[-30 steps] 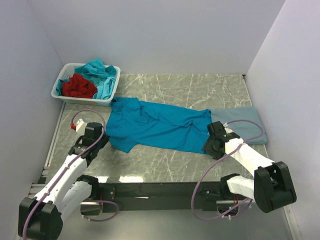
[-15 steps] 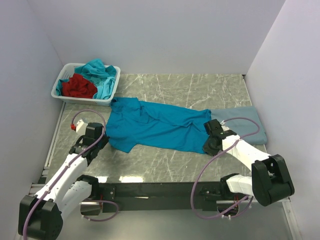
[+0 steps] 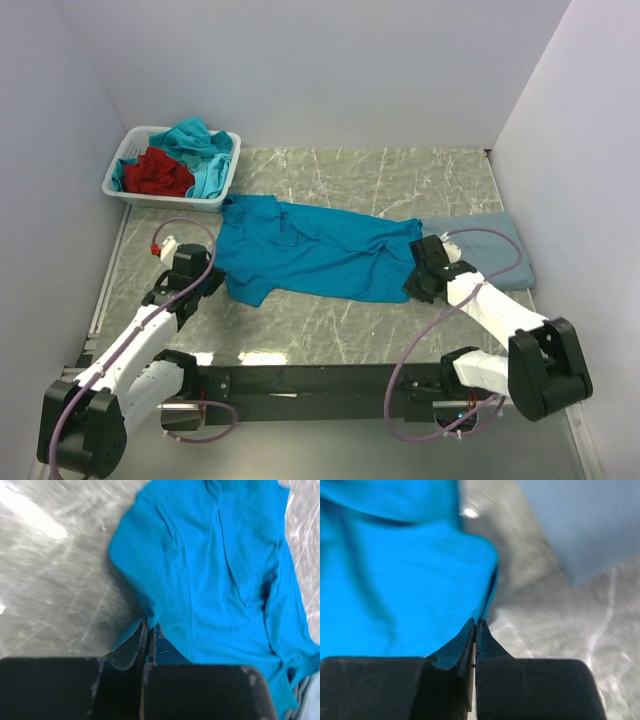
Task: Fold and stack the t-shirts
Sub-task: Flatten the tshirt out
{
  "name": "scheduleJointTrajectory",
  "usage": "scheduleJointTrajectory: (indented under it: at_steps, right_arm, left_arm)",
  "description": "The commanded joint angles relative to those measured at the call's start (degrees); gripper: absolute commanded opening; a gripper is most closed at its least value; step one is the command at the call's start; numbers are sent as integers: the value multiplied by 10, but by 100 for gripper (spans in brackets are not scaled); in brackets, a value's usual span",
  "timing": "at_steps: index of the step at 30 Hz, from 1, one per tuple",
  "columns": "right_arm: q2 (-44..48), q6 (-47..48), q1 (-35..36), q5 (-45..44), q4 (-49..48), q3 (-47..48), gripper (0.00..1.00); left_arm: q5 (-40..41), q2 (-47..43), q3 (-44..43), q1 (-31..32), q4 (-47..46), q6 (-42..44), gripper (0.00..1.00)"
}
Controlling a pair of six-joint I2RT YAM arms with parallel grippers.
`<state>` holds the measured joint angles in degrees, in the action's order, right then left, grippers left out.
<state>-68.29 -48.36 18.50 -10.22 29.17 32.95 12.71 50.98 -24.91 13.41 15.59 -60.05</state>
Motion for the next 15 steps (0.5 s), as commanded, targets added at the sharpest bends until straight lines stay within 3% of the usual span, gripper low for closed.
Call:
scheduleJointTrajectory:
  at_steps: [1, 5, 15]
  right_arm:
    - [53, 33, 4, -16, -78, -4, 0]
    - [95, 55, 4, -16, -133, -37, 0]
    - [142, 101, 4, -23, -178, -44, 0]
  left_arm:
    - [-65, 11, 22, -1, -83, 22, 0]
    - [-131, 20, 48, -2, -168, 74, 0]
    - [-87, 43, -13, -1, -157, 77, 1]
